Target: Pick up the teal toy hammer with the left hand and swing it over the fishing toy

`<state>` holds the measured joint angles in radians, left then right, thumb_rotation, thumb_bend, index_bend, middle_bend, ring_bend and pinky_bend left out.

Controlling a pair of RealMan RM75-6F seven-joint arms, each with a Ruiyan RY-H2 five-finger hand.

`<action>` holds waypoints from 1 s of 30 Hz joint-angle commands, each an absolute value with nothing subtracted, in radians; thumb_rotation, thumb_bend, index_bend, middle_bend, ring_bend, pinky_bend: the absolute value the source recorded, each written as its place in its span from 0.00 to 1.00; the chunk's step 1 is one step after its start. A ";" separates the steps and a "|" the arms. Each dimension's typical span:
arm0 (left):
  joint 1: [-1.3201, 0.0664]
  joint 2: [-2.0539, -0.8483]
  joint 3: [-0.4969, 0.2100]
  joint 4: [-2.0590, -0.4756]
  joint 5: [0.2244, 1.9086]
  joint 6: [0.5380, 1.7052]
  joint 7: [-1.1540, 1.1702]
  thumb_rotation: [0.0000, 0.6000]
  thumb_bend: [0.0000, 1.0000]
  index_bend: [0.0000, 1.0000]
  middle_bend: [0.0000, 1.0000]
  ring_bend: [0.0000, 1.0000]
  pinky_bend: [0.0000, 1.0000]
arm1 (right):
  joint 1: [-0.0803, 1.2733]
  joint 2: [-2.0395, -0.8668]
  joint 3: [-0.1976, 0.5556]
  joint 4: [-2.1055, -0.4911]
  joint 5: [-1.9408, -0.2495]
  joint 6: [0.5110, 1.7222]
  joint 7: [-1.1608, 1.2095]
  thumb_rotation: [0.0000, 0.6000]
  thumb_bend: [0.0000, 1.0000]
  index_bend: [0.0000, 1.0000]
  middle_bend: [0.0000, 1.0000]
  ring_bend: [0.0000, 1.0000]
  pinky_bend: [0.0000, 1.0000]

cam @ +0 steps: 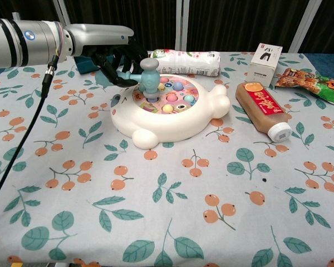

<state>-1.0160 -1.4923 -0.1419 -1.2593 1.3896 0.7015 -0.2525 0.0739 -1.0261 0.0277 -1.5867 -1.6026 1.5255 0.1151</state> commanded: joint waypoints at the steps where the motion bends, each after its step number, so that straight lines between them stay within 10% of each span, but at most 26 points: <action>1: -1.018 -1.510 -0.135 -1.240 1.385 0.690 -0.249 1.00 0.58 0.64 0.62 0.52 0.69 | 0.075 -1.025 0.028 -1.588 -1.602 1.523 0.113 1.00 0.12 0.07 0.17 0.00 0.00; 17: -0.934 -1.421 -0.136 -1.296 1.408 0.823 -0.321 1.00 0.58 0.64 0.62 0.52 0.69 | 0.073 -1.021 0.031 -1.597 -1.605 1.530 0.107 1.00 0.12 0.07 0.17 0.00 0.00; 30: -0.799 -1.563 -0.072 -0.996 1.393 0.896 -0.444 1.00 0.56 0.60 0.57 0.46 0.53 | 0.081 -1.021 0.032 -1.608 -1.598 1.510 0.094 1.00 0.12 0.07 0.17 0.00 0.00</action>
